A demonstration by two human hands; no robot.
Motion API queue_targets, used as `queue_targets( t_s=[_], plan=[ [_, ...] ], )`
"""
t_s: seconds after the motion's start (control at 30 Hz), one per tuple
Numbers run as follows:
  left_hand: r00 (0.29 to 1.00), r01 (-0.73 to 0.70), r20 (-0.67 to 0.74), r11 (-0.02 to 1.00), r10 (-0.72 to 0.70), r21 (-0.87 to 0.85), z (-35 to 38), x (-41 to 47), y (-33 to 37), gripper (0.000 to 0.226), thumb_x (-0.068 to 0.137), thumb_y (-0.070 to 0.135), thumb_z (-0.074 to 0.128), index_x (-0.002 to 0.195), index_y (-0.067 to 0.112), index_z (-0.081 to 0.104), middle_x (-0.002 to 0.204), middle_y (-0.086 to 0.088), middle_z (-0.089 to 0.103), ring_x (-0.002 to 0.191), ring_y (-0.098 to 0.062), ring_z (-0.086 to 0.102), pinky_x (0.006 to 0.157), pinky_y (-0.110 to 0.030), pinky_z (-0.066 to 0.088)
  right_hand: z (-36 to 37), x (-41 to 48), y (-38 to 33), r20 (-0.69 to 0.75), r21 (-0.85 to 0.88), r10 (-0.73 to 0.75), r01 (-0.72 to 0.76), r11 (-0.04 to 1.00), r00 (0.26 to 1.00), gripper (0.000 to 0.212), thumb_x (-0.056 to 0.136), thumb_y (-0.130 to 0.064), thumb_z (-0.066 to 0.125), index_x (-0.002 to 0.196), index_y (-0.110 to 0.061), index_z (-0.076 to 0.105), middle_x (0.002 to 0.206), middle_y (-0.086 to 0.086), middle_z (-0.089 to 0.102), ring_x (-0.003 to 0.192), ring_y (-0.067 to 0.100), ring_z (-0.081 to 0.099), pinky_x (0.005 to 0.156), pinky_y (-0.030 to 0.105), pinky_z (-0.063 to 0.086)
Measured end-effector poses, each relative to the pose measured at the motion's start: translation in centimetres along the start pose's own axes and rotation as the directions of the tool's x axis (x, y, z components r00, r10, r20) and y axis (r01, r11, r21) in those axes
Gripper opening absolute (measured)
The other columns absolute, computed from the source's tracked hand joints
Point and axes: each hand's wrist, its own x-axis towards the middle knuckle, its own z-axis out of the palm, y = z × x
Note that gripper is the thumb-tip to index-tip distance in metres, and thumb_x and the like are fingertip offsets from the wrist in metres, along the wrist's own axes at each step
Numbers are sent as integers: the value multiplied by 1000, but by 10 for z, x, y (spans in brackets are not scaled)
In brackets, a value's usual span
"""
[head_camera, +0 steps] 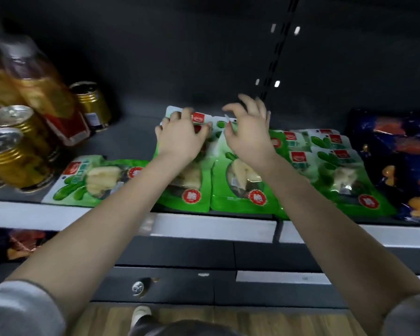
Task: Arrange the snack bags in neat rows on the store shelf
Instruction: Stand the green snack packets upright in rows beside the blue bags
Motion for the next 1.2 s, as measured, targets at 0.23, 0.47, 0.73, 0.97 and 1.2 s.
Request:
queue_targets(
  t_s=[0.23,0.47,0.73,0.97,1.2],
  plan=[
    [991,112,68,993,-114,33,-53,-3,-108,45,84,31,58,127,17,51,126,-13,56,121,-35,47,100,-37,39,60,16,-87,252,140,-281,252,958,926,55,94,-31,50,145,-19,32,157,2,20,146,29,5,116,51,10],
    [957,141,238,983,-165,117,-98,-40,-169,40,88,13,53,128,9,53,129,-15,56,118,-31,52,96,-31,39,93,7,-160,534,258,-507,441,860,677,80,93,-45,51,152,-14,7,158,9,14,143,27,21,115,43,22],
    [988,92,120,995,-96,41,-80,-71,-181,42,93,8,45,135,4,45,142,-13,44,133,-25,38,109,-22,23,101,5,-165,653,228,-472,440,868,593,101,77,-53,69,152,-12,14,153,14,27,140,31,26,110,31,25],
    [987,158,25,969,-156,-192,-83,-72,-183,50,90,12,55,138,10,42,142,-9,45,130,-22,43,109,-26,30,108,5,-166,557,397,-423,219,892,715,101,68,-33,83,150,-20,25,137,9,36,127,23,43,103,25,32],
    [968,-34,-240,905,-76,-424,-96,-77,-174,48,88,-3,47,132,14,50,133,1,53,125,-7,46,106,-23,37,96,8,-161,279,512,-319,141,848,906,63,82,-17,71,139,-25,46,101,-1,51,93,14,49,95,24,39]
  ],
)
